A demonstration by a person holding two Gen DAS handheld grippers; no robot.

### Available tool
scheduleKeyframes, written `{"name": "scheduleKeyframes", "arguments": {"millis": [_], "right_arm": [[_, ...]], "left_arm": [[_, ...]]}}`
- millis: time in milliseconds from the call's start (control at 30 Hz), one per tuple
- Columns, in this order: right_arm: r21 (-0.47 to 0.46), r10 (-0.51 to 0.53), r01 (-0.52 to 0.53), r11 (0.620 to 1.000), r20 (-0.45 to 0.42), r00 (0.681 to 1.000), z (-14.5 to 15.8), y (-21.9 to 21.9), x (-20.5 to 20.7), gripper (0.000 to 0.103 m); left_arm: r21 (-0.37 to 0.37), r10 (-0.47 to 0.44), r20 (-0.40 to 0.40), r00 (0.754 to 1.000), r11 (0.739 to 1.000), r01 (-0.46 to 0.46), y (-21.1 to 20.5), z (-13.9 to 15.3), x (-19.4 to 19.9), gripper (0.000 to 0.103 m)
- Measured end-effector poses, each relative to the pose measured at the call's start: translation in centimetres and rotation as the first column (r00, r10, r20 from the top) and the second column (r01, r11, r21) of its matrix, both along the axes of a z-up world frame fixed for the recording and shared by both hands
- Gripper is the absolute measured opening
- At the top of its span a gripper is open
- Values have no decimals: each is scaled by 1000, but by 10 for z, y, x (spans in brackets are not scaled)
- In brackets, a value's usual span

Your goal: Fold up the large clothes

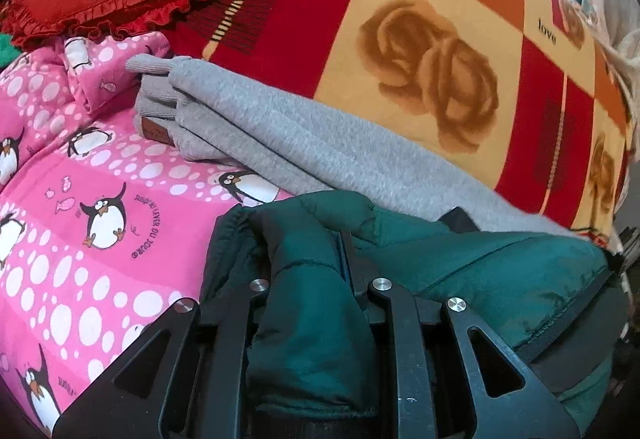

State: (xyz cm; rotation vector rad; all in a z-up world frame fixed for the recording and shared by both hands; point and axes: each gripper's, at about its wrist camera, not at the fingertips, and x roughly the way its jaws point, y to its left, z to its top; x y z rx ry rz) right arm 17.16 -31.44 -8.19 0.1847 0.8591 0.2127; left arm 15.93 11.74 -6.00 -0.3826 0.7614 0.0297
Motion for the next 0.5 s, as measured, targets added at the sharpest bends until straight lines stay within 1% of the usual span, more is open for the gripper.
{"name": "scheduleKeyframes", "arguments": {"millis": [167, 233, 267, 300, 333, 400, 467, 500], "right_arm": [[49, -3, 6, 999, -61, 998, 7, -8, 2, 24], [68, -7, 12, 998, -75, 997, 10, -11, 1, 25], [93, -17, 25, 995, -81, 997, 14, -15, 1, 26], [122, -29, 39, 992, -85, 996, 17, -19, 0, 27], [167, -49, 63, 984, -90, 995, 21, -26, 0, 27], [283, -86, 106, 953, -81, 993, 29, -40, -3, 30], [342, -101, 115, 933, -60, 993, 34, -45, -6, 31], [366, -107, 117, 923, -48, 993, 38, -47, -8, 33]], "left_arm": [[-70, 40, -65, 997, 997, -45, 5, 9, -1, 21], [-119, 34, -68, 997, 992, -42, 8, 13, -1, 28], [-145, 25, -62, 998, 989, -33, 10, 16, 0, 34], [-179, 17, -50, 999, 984, -26, 13, 18, -1, 42], [-209, 14, -37, 999, 978, -21, 15, 20, -2, 46], [-273, 20, 6, 1000, 962, -17, 19, 28, -7, 60], [-300, 18, 50, 999, 954, -2, 20, 38, -12, 69], [-303, 18, 93, 995, 953, 11, 19, 45, -16, 70]]}}
